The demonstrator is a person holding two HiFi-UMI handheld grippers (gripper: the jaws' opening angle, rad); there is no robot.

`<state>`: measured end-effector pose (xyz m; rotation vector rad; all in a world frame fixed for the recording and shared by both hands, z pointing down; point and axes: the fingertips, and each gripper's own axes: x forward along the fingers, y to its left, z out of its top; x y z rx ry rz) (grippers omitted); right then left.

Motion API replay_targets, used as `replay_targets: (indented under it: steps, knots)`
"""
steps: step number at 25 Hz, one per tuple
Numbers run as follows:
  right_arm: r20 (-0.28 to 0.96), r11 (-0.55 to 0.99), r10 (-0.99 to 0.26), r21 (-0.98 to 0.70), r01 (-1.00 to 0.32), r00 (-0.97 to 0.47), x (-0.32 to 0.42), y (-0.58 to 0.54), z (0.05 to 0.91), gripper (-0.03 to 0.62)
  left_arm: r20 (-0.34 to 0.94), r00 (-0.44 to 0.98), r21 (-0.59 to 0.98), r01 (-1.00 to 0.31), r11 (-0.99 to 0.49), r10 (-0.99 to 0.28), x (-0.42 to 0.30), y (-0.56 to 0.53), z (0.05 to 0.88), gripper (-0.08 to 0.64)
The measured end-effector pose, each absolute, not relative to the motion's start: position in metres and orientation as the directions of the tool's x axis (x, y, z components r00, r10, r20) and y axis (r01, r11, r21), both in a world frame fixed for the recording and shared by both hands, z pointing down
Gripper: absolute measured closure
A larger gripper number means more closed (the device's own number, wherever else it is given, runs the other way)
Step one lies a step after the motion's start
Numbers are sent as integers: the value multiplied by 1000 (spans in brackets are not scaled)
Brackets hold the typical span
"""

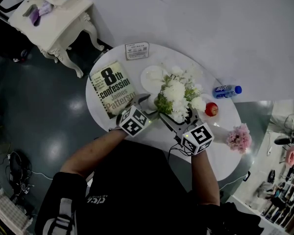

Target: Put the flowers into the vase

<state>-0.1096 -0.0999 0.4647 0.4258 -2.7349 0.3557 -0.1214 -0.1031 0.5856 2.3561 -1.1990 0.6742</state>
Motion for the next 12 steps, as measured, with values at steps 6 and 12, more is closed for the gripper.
replay_targets:
  steps: [6,12]
  knots:
    - [337,913,-271,-206,-351,-902,-107,-103,457,264,583,514,143,-827,-543,-629,-122,-104,587,229]
    - [351,901,-275,-231,-367,-895,-105,-101,463,264,584,513,141,-828,-543,-629,-121,-102,586,229]
